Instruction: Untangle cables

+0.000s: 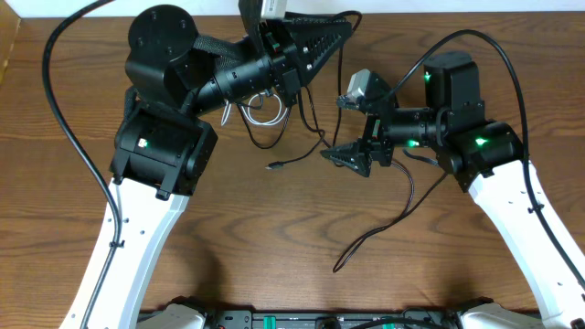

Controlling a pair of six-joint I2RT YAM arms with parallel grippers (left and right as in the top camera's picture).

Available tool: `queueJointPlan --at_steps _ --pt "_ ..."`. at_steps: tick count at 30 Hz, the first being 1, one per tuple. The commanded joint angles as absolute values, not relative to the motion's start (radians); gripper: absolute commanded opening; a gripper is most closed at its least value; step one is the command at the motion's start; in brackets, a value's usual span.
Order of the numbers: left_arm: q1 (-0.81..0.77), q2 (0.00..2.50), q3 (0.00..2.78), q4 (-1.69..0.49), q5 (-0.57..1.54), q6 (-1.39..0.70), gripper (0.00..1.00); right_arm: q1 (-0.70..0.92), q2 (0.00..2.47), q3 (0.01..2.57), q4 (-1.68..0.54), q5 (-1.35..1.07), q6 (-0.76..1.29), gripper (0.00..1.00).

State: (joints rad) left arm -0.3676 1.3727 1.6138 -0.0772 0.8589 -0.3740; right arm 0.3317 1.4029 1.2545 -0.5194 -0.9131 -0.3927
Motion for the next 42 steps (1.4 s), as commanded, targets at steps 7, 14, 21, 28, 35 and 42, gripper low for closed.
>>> queueJointPlan --at_steps 7,14,21,28,35,42 --pt "-0.416 1.363 1.619 -0.012 0.882 -0.455 0.07 0.350 1.393 1.262 -0.504 -0.918 -0.397 0.99" --pt "-0.419 1.363 1.619 -0.010 0.882 -0.454 0.07 0.356 1.393 1.262 -0.505 -0.935 -0.385 0.88" --pt "-0.419 1.363 1.619 -0.010 0.882 -0.454 0.07 0.357 1.393 1.262 -0.504 -0.934 -0.371 0.42" --pt "-0.418 1.363 1.619 -0.010 0.877 -0.446 0.07 0.353 1.393 1.262 -0.533 -0.934 -0.294 0.92" --pt "-0.418 1.367 1.619 -0.014 0.795 -0.411 0.07 0.353 1.391 1.262 -0.660 -0.855 -0.261 0.94" --pt "-0.418 1.371 1.619 -0.031 0.722 -0.411 0.07 0.353 1.365 1.262 -0.727 -0.540 -0.195 0.95"
